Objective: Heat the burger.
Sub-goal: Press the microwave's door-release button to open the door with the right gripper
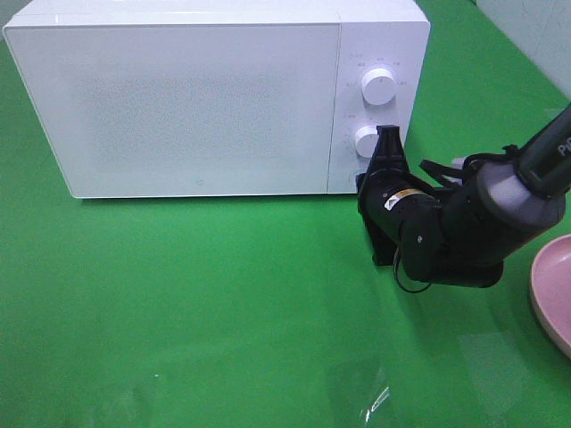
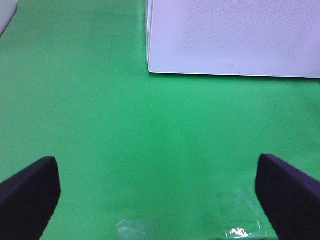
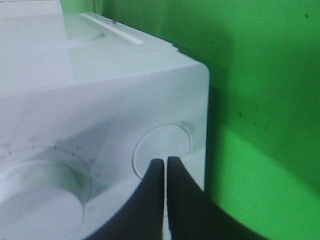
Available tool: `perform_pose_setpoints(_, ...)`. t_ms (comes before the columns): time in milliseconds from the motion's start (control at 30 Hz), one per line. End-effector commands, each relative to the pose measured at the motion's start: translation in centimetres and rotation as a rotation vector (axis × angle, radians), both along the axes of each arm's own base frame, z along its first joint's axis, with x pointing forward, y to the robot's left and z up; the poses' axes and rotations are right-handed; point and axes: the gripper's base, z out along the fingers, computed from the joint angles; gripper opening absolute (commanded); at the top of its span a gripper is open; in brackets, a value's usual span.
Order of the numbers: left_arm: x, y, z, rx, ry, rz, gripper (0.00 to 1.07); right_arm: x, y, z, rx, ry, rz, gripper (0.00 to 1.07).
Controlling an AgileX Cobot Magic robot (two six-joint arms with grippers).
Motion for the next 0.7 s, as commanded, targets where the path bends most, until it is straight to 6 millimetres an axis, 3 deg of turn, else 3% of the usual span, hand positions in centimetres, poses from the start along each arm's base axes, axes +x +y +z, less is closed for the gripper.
perform_pose_setpoints(33, 0.0, -0.1, 0.0, -0.007, -0.004, -0.007, 0.98, 0.9, -0.5, 0.4, 0.003, -0.016, -0.022, 0.0)
perform_pose_setpoints(433, 0.0, -0.1, 0.0, -0.007, -0.004, -0.007, 0.98, 1.8, -0.3, 0.1, -0.003, -0.028, -0.031, 0.0)
perform_pose_setpoints(700, 0.0, -0.1, 0.0, -0.007, -0.004, -0.007, 0.98, 2.5, -0.4, 1.3, 0.01, -0.146, -0.066, 0.0)
